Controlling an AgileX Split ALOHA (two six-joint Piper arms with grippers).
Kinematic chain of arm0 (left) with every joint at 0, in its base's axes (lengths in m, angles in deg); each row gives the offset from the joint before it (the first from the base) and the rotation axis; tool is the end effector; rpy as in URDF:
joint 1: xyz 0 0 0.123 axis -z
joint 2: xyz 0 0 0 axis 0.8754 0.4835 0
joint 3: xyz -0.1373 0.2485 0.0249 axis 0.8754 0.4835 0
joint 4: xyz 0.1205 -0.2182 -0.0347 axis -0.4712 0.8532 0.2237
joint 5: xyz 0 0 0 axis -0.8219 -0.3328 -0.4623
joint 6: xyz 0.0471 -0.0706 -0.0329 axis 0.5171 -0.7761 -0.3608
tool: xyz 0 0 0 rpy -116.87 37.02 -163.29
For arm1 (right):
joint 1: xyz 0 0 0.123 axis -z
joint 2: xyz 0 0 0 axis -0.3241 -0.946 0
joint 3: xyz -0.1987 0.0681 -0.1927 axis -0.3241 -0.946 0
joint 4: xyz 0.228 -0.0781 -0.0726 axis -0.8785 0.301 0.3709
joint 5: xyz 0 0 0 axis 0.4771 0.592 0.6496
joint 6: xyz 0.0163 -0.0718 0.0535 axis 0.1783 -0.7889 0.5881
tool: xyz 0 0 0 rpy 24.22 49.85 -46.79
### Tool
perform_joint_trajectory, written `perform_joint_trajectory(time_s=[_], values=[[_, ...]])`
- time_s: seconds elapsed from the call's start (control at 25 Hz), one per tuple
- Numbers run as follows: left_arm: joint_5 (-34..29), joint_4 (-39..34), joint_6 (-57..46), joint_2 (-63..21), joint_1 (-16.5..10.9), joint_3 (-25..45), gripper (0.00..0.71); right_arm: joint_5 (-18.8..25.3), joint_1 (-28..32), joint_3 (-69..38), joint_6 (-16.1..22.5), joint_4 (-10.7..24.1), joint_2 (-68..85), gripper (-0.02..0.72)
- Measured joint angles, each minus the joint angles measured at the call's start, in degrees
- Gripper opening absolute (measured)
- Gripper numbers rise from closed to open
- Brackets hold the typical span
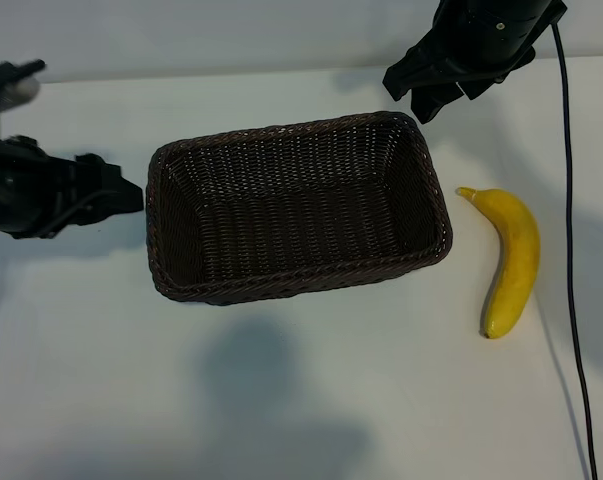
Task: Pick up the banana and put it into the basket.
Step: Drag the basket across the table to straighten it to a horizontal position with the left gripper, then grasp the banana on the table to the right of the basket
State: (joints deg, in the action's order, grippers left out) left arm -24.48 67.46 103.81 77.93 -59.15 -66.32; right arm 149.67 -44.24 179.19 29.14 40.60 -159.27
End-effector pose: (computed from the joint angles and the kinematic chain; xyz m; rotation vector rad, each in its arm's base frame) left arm 0.2533 -0.0407 0.2545 -0.0141 2.4732 -0.5327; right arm 0.3665 0.1798 0.3052 -0.7283 2.7377 0.1716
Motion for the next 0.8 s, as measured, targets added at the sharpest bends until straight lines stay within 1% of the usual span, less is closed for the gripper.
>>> perform_joint_trajectory(time_s=[0.16,0.32,0.44,0.56,0.64,0.8], values=[[-4.04,-0.06,2.04,-4.38,0.0,0.0,0.607,0.0,0.0,0.0,0.0,0.0,0.0,0.538],[-4.89,-0.46,2.17,-6.03,0.0,0.0,0.607,0.0,0.0,0.0,-0.07,0.0,0.0,0.538],[-5.09,-3.71,-1.01,-7.26,0.0,0.0,0.607,0.0,0.0,0.0,-0.07,0.0,0.0,0.538],[-5.44,-10.28,-6.58,-8.82,0.0,0.0,0.607,0.0,0.0,0.0,-0.01,0.0,0.0,0.538],[-5.71,-12.77,-9.17,-10.06,0.0,0.0,0.607,0.0,0.0,0.0,-0.01,0.0,0.0,0.538],[-5.67,-12.36,-10.38,-11.12,0.0,0.0,0.607,0.0,0.0,0.0,-0.07,0.0,0.0,0.538]])
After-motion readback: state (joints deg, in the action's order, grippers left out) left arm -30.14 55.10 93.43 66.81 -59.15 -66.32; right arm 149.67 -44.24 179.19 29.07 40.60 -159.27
